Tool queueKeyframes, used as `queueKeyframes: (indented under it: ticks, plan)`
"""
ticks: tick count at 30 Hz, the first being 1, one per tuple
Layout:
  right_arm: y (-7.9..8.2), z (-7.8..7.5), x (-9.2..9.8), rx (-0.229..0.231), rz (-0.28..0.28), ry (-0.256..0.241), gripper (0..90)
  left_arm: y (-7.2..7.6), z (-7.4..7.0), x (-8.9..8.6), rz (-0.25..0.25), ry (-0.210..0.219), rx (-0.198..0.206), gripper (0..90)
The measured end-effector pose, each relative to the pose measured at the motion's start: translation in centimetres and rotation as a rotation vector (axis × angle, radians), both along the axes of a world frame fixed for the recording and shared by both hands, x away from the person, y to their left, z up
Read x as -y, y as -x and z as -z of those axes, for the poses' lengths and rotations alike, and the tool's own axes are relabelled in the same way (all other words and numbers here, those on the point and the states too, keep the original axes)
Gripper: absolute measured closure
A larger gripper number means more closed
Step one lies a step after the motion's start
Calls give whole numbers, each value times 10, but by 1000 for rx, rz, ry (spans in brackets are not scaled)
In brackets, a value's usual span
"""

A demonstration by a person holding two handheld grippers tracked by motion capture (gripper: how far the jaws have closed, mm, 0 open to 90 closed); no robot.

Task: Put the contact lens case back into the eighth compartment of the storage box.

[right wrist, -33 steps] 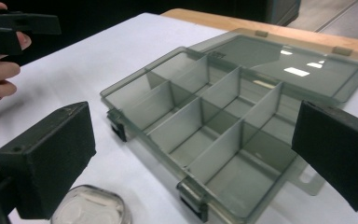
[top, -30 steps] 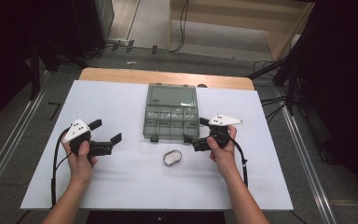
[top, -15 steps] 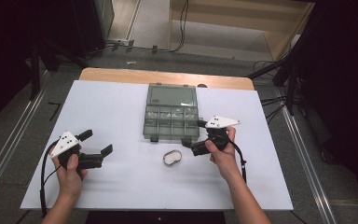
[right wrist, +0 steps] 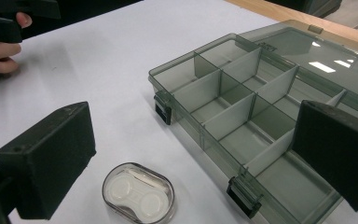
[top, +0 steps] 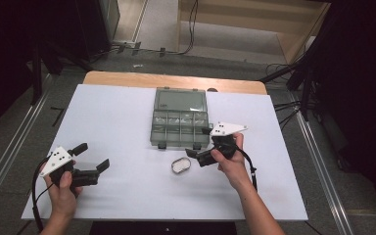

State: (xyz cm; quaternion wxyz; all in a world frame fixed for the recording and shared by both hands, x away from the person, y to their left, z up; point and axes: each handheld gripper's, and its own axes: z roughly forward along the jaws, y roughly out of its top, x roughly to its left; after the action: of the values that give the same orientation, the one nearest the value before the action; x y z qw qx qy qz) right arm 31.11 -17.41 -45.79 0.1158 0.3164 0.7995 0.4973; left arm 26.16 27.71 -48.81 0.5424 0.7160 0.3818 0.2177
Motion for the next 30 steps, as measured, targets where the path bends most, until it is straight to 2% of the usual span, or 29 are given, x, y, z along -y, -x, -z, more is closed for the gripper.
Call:
queueKeyframes:
  ticks: [7,11,16,30]
  plan:
    - [0,-2,-5,0,-24,17,0,2,3,-2,-9,14,-7,0]
    - [0,-1,-10,-10,-42,24,0,3,4,-1,-7,4,0,0]
    - [0,0,-14,-16,-61,40,0,4,4,-2,-10,14,4,0]
    - [3,-1,-25,-20,-161,113,0,4,4,-2,-6,9,4,0]
